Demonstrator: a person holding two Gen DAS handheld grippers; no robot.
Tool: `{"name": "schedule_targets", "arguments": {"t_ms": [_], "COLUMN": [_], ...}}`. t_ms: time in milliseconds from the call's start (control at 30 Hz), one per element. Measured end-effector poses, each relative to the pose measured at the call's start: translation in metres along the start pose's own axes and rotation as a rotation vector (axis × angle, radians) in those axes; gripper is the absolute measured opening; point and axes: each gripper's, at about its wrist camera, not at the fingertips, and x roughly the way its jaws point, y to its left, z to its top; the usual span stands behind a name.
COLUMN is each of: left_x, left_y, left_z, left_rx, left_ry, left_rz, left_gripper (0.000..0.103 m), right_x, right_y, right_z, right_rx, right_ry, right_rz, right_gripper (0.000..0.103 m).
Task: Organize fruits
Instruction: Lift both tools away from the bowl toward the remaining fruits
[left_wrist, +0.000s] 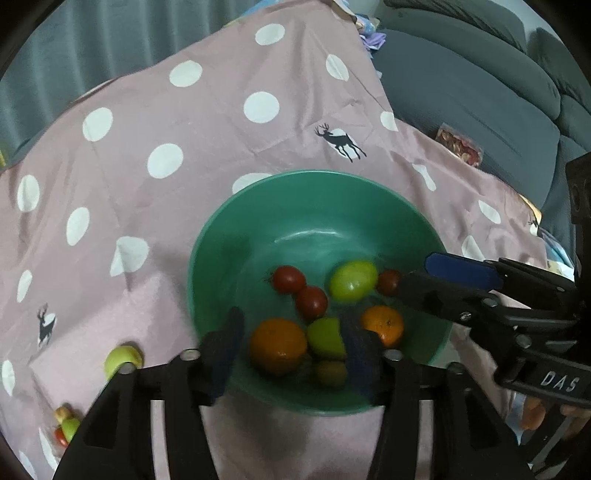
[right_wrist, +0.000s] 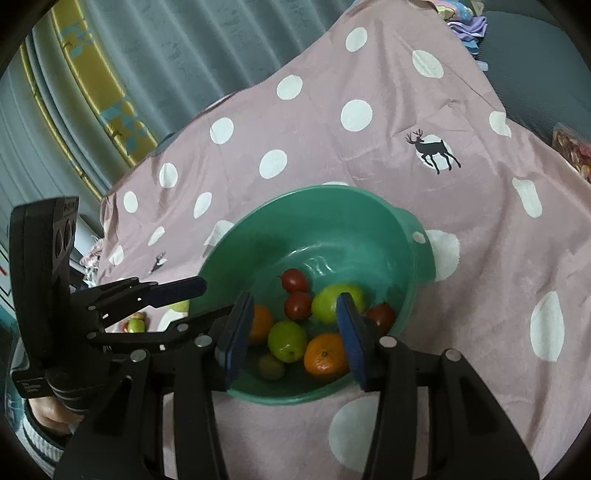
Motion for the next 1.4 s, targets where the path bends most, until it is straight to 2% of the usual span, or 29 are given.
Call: {"name": "schedule_targets", "arguments": {"t_ms": [133,267,300,500,733,900,1000,1167,1400], "left_x": [-0.013,-0.031,-0.037,-0.056,-0.076,-0.09,-0.103,-0.119,-0.127], "left_y": [0.0,0.004,0.006,0.022,0.057,0.097,0.116,0.128,0.132], "left_z": [-0.01,-0.027,-0.035,-0.082,-0.147,-0.203,-0.227,-0.243,-0.246], "left_rx": [-0.014,-0.037,-0.051,-0.132,-0.274,-0.435,-0.522,-0.584,-0.589], "left_ry": [-0.01,-0.029,-0.033,-0.005,0.031,0.09,0.083,0.055,-0.011], "left_rz": [0.01,0.031,0.033,0.057,0.103,0.152,0.153,0.167,0.148], "left_gripper": [0.061,0.079,0.08,0.082,0.086,0.086,0.086,0.086,0.086], "right_x": [-0.013,-0.025,-0.028,-0.043,-0.04,-0.027,-0.018,-0.003,0.011], "right_y": [0.003,0.01,0.011,0.022,0.047,0.063,0.073,0.094,0.122], "right_z": [-0.005,-0.011,-0.013,-0.027,-0.055,-0.072,-0.081,-0.091,-0.096], "right_rx": [0.021,0.028,0.027,0.009,-0.062,-0.09,-0.105,-0.143,-0.204], "right_ry": [-0.016,-0.023,-0.024,-0.008,0.075,0.14,0.18,0.232,0.272], "right_rz": [0.012,0.026,0.027,0.042,0.059,0.08,0.097,0.114,0.128], "right_gripper": [0.053,0.061,0.062,0.066,0.069,0.069,0.069,0.069,0.069]}}
